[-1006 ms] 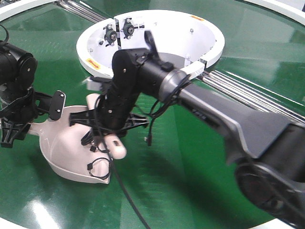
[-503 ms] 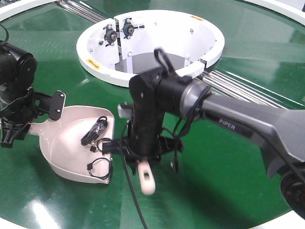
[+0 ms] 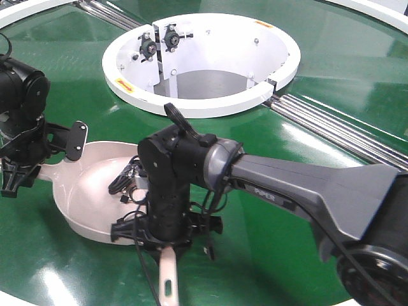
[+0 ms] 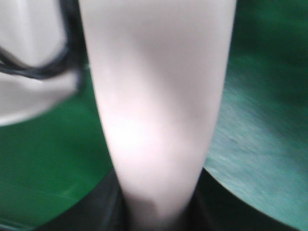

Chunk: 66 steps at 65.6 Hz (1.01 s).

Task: Clean and inspect green conveyor with broom and dustpan
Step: 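Sweep the cables with the brush into the dustpan held by left gripper, then carry the brush back and lower it onto the conveyor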

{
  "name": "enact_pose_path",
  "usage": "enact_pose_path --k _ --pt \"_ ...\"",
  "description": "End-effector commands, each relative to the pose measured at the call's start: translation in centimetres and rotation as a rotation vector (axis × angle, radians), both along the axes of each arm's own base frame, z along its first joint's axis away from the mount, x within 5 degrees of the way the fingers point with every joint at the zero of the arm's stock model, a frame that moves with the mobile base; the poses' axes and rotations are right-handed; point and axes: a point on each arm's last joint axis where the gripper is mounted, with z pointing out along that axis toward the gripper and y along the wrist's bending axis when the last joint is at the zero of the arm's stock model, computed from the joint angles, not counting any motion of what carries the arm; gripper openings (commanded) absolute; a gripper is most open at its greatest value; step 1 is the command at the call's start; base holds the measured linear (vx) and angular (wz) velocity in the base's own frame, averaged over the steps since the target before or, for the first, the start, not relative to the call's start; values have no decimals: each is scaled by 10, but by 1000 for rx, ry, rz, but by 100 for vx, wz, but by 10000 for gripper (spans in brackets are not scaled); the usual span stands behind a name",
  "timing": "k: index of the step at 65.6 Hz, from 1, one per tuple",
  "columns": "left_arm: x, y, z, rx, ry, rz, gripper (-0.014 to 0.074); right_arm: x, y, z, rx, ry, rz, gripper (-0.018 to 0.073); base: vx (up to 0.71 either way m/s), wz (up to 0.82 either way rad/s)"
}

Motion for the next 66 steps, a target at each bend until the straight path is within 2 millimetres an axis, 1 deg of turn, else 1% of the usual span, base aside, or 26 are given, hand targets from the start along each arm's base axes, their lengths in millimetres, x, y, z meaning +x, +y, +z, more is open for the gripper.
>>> enact_pose_path --k 1,10,18,29,38,45,53,62,66 --pt "-4 0 30 0 -82 6 -6 2 7 43 98 -28 39 -3 0 0" --pt "-4 0 30 0 -82 6 -6 7 23 61 224 -31 82 -3 0 0" --pt "-4 0 30 0 -82 6 -6 10 30 71 275 -54 110 -3 0 0" --pt "-4 0 30 0 -82 6 -6 13 31 82 296 -98 147 -3 0 0" --pt "-4 0 30 0 -82 6 -6 16 26 89 262 -154 158 -3 0 0" --pt "-4 0 30 0 -82 6 -6 19 18 97 228 -212 164 -3 0 0" --pt "-4 0 30 0 -82 6 -6 23 5 113 235 -258 198 -3 0 0" --pt "-4 0 30 0 -82 6 -6 31 -31 131 194 -312 181 -2 0 0" --pt "-4 0 30 0 -82 6 -6 34 -53 137 155 -336 171 -1 0 0"
